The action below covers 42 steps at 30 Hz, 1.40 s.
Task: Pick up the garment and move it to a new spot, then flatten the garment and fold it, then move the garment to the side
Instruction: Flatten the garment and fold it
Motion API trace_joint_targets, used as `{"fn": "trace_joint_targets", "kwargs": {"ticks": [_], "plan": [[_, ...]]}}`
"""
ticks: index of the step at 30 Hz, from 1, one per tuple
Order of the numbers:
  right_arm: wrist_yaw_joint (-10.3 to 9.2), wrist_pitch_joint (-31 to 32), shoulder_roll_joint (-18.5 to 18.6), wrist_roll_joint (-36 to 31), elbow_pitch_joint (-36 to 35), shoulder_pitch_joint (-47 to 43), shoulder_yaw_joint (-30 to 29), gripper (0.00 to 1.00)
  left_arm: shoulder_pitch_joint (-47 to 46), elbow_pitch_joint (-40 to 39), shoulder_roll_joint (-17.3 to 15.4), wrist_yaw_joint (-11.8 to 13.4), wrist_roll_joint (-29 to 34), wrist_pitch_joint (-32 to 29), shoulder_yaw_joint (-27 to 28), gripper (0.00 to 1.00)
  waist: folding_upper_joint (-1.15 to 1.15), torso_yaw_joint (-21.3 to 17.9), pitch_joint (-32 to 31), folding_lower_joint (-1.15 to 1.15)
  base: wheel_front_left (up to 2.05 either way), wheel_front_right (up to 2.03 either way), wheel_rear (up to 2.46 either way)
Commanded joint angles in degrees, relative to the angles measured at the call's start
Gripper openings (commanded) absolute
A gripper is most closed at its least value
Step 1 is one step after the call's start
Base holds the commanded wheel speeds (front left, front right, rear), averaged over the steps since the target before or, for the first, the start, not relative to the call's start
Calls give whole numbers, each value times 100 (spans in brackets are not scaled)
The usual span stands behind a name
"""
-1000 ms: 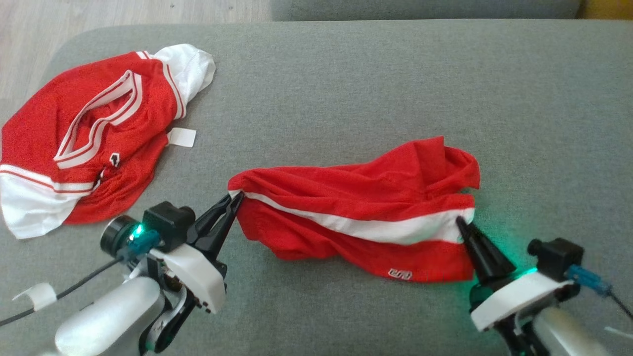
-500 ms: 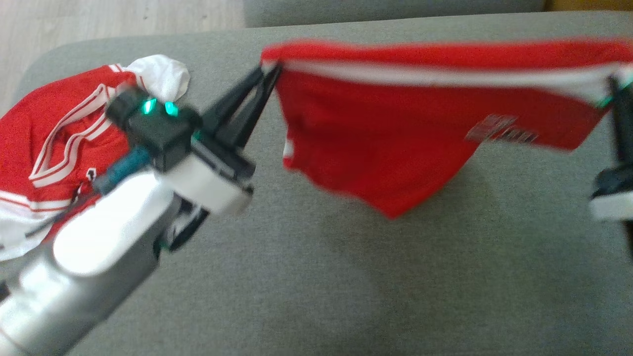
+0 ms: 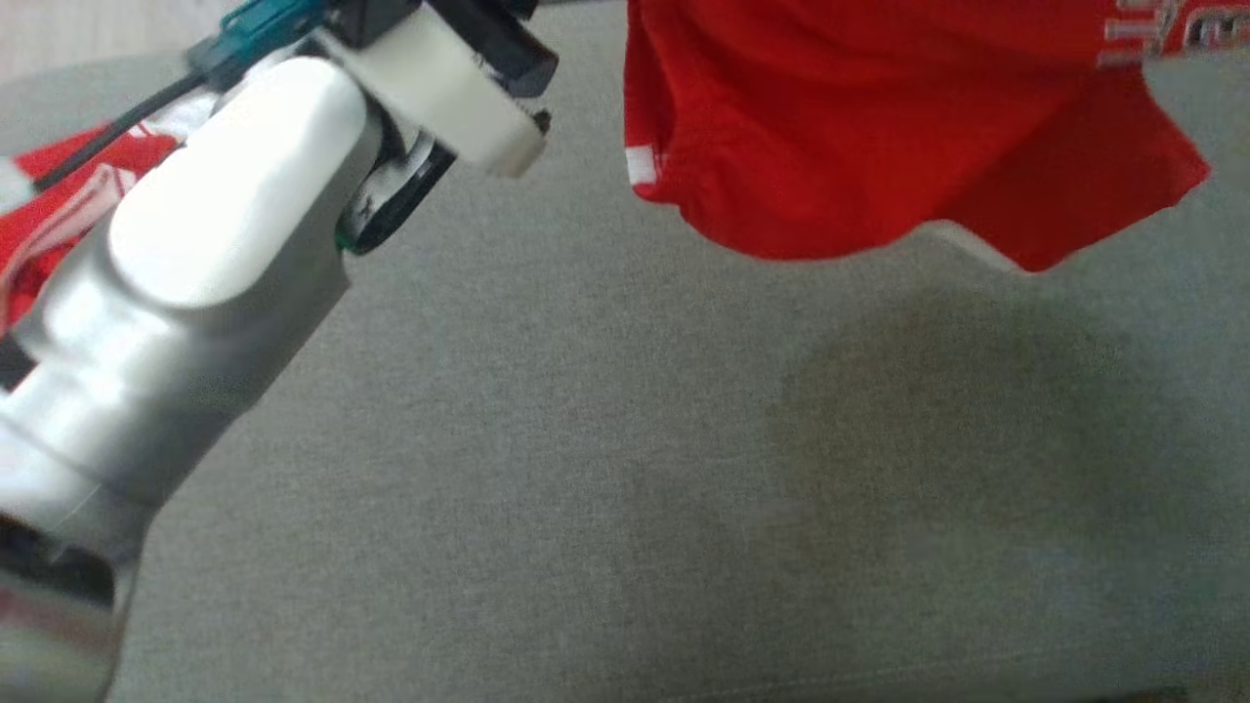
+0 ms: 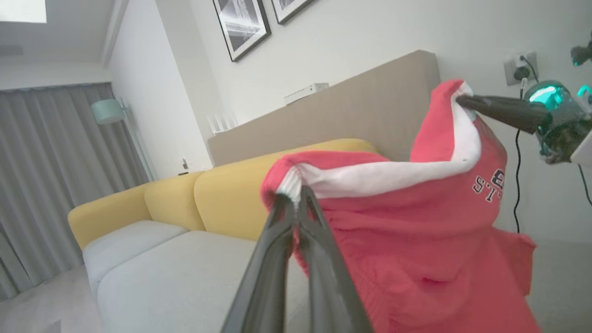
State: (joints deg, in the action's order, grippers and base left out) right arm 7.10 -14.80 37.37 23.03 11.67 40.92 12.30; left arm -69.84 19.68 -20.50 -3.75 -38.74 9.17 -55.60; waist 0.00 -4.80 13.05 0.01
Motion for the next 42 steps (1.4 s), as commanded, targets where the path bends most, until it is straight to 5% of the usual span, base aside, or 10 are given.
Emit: {"fn": "trace_joint_targets", "kwargs": {"ticks": [1, 7, 11, 18, 23, 30, 35, 42], "plan": [[39, -20, 173, -43, -1, 182, 107, 0, -330, 115, -32, -42, 30, 58, 194, 0, 0, -65, 236, -1, 0, 0, 0], [39, -20, 110, -342, 293, 1155, -138, 0, -1102, 1055, 549, 119, 605, 557, 412, 0, 0, -55, 753, -1, 0, 0, 0], [39, -20, -6, -663, -23, 1171, -556, 0, -1017, 466, 693, 263, 1229, 579, 1074, 0, 0, -35, 892, -1, 0, 0, 0], [39, -20, -203, -862, -504, -456, -838, 0, 643, -270, 524, 65, 1897, 582, 1031, 0, 0, 82, 952, -1, 0, 0, 0], [39, -20, -790, -829, -710, -2314, -1198, 0, 2607, -682, 263, 299, 2215, 582, 697, 0, 0, 98, 917, -1, 0, 0, 0], [39, -20, -1404, -689, -1448, -4154, -1563, 0, 4760, -1340, 18, 515, 1905, 582, 601, 0, 0, -19, 620, -1, 0, 0, 0], [39, -20, -1476, -677, -1872, -4781, -1579, 0, 5477, -1922, -64, 604, 1560, 583, 616, 0, 0, -34, 491, -1, 0, 0, 0], [39, -20, -1125, -484, -1161, -3931, -1295, 0, 4785, -1817, 367, 97, 304, 98, 1129, 0, 0, 151, 670, -1, 0, 0, 0]]}}
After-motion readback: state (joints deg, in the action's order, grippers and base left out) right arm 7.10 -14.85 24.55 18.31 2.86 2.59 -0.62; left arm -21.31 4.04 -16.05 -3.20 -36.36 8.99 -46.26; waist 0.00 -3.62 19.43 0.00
